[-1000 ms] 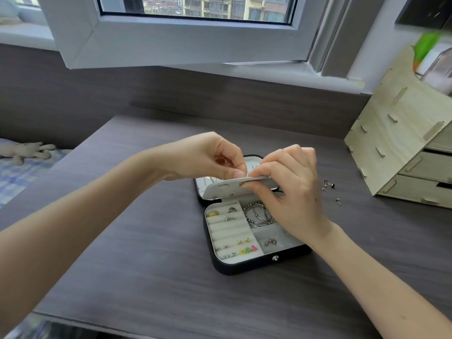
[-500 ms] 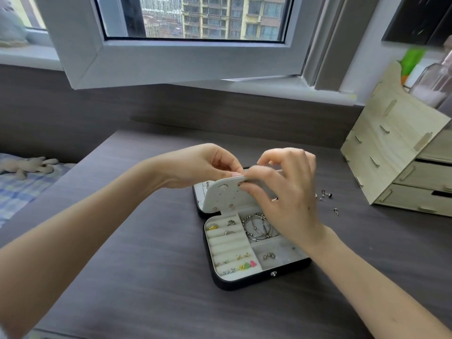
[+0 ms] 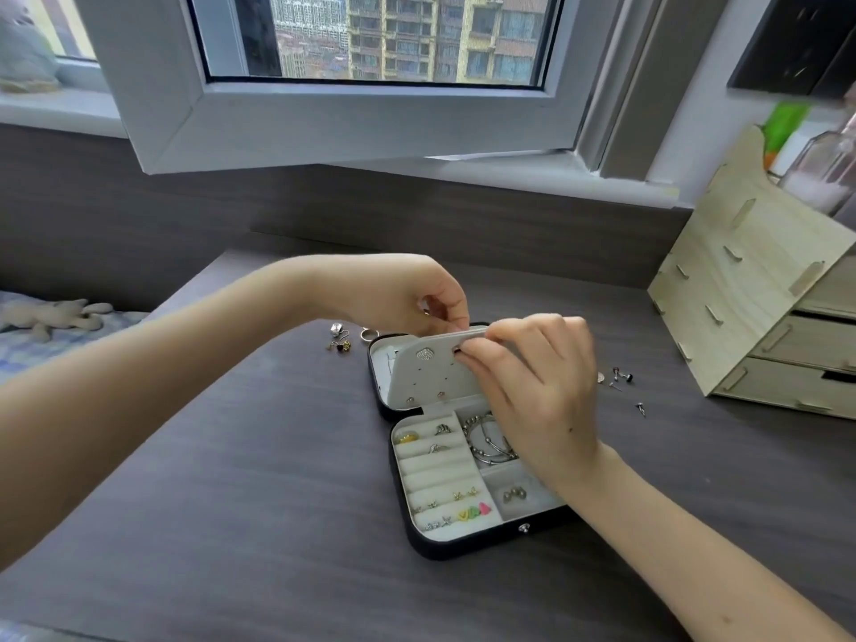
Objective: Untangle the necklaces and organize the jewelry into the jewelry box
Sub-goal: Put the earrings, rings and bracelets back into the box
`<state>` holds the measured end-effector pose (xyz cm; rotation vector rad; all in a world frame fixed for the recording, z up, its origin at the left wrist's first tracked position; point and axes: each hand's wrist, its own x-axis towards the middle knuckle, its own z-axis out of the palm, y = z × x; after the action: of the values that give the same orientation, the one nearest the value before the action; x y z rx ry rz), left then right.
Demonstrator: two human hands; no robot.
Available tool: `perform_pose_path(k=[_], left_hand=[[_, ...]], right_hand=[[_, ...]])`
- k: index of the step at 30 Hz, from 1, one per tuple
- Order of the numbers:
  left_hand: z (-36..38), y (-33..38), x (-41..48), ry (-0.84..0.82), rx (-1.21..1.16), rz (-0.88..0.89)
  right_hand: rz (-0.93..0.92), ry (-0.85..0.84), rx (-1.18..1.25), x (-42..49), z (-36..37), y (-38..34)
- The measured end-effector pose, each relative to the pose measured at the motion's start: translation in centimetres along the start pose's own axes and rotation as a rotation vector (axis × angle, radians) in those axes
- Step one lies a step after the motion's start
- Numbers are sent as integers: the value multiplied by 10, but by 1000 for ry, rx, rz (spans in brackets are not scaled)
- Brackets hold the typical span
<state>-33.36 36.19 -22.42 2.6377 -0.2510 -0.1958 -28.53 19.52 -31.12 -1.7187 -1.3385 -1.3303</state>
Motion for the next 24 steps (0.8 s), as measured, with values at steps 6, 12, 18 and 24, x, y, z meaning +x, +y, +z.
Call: perform_pose_path(k=[6,12,18,24], left_hand=[[-3,-2,3,-35,-14,10],[-2,-7,7,16,-59,15],[1,-26,-5,104,-464,-46],[28,-48,-33,362,-953,-181]], right_hand=[[44,-228,123,19,-2,3],[72,-422,230,33,-5,13],[221,-472,352,26,-7,12],[247,-294,211,12,17,-7]])
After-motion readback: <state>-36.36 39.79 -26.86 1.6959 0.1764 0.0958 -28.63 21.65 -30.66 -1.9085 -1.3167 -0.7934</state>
